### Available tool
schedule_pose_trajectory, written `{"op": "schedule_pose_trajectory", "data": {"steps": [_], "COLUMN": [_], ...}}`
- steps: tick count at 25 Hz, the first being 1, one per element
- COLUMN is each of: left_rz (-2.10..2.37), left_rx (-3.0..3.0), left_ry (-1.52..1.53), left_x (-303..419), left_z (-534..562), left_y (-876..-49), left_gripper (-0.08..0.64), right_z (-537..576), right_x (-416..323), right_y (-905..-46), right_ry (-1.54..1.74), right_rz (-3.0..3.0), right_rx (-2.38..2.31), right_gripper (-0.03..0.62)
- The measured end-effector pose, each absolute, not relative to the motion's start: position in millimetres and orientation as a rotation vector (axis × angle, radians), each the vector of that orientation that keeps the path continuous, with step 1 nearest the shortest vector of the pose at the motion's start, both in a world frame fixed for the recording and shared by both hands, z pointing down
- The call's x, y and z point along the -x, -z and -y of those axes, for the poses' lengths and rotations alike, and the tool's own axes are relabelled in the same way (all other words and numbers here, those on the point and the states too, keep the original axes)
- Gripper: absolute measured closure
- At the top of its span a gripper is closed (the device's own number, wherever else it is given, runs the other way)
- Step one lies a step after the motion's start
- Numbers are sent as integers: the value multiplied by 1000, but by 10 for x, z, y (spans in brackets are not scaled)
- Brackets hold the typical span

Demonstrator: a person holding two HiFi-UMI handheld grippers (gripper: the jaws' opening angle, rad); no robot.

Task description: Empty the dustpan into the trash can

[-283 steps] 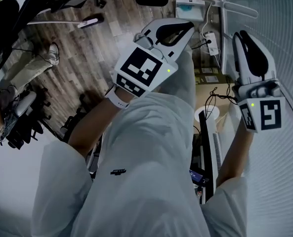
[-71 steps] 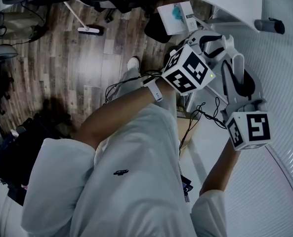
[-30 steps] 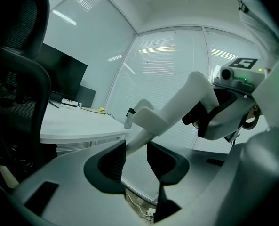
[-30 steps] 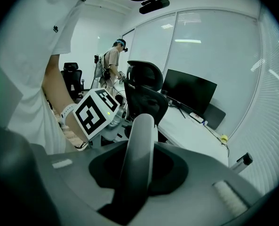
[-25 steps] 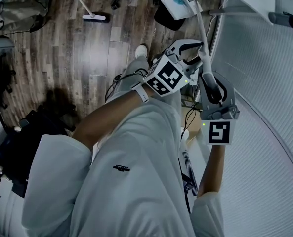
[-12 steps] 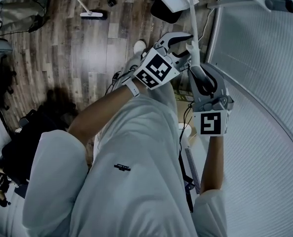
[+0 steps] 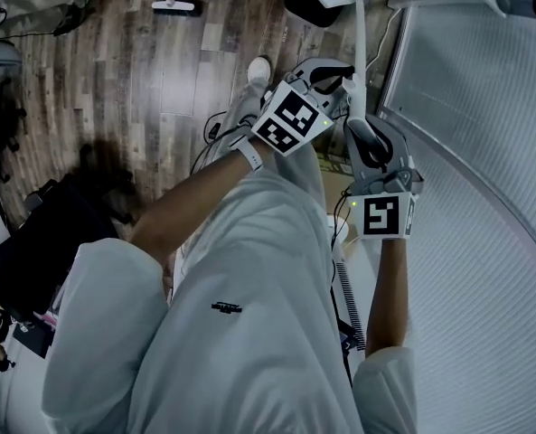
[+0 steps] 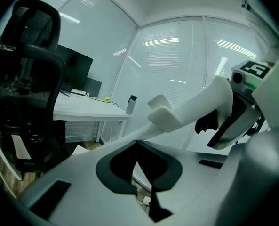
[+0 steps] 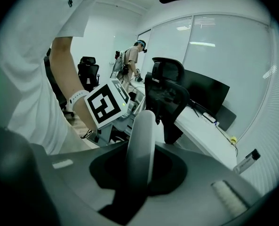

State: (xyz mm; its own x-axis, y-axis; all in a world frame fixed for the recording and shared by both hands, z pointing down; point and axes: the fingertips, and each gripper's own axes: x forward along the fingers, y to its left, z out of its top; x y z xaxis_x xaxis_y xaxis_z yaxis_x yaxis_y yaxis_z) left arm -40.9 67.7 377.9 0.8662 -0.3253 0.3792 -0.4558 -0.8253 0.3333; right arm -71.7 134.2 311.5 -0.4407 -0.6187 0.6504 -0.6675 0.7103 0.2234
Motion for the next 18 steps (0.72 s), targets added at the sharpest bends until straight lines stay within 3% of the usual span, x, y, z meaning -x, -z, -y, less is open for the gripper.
{"op": "schedule_pose_trajectory", "data": {"steps": [18], "left_rz": [680], "left_rx": [-2626], "left_ry": [-389], "left_x": [398], "left_z": [-496], "left_y": [-3697], "left_gripper": [552], "right_z": [-1433], "right_x": [649], "right_y": [-3188], "right_ry": [-65], "right_rz": [2177], "right_rx": [-918], "right_gripper": [511]}}
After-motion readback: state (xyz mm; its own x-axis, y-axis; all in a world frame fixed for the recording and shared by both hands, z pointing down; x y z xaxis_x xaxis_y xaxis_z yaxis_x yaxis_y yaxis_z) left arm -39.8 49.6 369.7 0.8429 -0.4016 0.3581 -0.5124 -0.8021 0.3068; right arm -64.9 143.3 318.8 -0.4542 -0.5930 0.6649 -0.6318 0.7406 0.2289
